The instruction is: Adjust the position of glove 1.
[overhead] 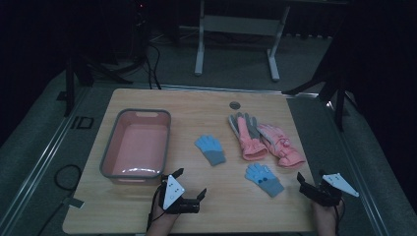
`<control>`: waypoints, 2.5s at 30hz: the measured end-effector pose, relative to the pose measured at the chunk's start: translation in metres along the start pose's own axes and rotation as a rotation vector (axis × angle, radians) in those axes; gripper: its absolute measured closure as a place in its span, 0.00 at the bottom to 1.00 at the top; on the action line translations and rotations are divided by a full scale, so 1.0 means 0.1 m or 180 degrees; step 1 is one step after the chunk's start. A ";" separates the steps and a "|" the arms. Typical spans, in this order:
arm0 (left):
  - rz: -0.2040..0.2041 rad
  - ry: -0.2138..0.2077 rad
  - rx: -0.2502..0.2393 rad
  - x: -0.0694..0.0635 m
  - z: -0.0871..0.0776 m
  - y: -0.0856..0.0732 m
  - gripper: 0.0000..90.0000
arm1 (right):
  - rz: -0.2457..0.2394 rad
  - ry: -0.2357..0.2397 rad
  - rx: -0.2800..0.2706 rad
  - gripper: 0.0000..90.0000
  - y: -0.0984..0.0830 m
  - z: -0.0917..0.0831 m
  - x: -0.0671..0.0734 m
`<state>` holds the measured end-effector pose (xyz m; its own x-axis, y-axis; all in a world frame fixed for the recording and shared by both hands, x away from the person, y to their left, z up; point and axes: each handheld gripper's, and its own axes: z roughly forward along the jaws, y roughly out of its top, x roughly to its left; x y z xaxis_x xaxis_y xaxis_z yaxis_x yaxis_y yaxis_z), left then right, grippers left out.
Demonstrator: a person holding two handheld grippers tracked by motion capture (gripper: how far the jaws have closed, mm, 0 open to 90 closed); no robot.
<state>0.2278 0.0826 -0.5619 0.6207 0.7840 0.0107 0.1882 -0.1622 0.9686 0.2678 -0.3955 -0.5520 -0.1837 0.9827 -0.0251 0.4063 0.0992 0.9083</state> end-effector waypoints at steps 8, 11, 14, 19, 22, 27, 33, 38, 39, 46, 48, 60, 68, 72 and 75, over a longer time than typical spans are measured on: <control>-0.0008 0.0003 -0.0030 0.00 -0.01 0.00 0.00 | -0.0028 0.0034 0.0032 0.15 0.01 -0.01 0.00; -0.0019 0.0007 -0.0043 0.00 -0.01 -0.01 0.00 | 0.0023 0.0125 0.0066 0.12 0.11 -0.04 0.01; -0.0018 0.0009 -0.0051 0.00 -0.02 -0.01 0.00 | -0.0145 0.0170 0.0049 0.12 0.31 -0.10 0.09; -0.0017 0.0006 -0.0057 0.00 -0.02 -0.01 0.00 | -0.0310 0.0283 0.0141 0.16 0.64 -0.16 0.23; -0.0025 0.0004 -0.0052 0.01 -0.02 -0.01 0.00 | -0.0339 0.0295 0.0122 0.16 0.81 -0.17 0.29; -0.0043 0.0002 -0.0050 0.01 -0.02 -0.01 0.00 | -0.0179 0.0470 0.0087 0.12 1.12 -0.16 0.39; -0.0048 -0.0001 -0.0064 0.01 -0.02 -0.01 0.00 | -0.0377 0.0737 -0.0045 0.11 1.38 -0.13 0.65; -0.0040 -0.0011 -0.0065 0.02 -0.02 -0.01 0.00 | -0.0510 0.1061 0.0029 0.11 1.52 -0.03 0.86; -0.0042 -0.0014 -0.0071 0.01 -0.02 -0.01 0.00 | -0.0566 0.1142 0.0049 0.12 1.53 0.00 0.92; -0.0043 -0.0025 -0.0068 0.02 -0.03 -0.01 0.00 | -0.0699 0.1435 0.0088 0.14 1.56 0.19 1.16; -0.0051 -0.0030 -0.0071 0.02 -0.03 -0.01 0.00 | -0.0784 0.1531 0.0098 0.15 1.55 0.28 1.29; -0.0058 -0.0044 -0.0061 0.02 -0.03 -0.01 0.00 | -0.1032 0.1943 0.0295 0.31 1.54 0.63 1.81; -0.0024 -0.0068 -0.0075 0.01 -0.02 -0.01 0.00 | -0.1201 0.2044 0.0708 0.55 1.41 1.03 2.13; -0.0006 -0.0083 -0.0067 0.01 -0.02 -0.01 0.00 | -0.1350 0.1980 0.0844 0.65 1.33 1.23 2.27; 0.0003 -0.0092 -0.0067 0.01 -0.02 -0.01 0.00 | -0.1354 0.1968 0.0897 0.67 1.30 1.37 2.34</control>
<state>0.2264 0.0848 -0.5624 0.6427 0.7661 0.0046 0.1719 -0.1501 0.9736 0.4005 -0.1313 -0.4973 -0.8029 0.5951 -0.0345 0.3855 0.5627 0.7313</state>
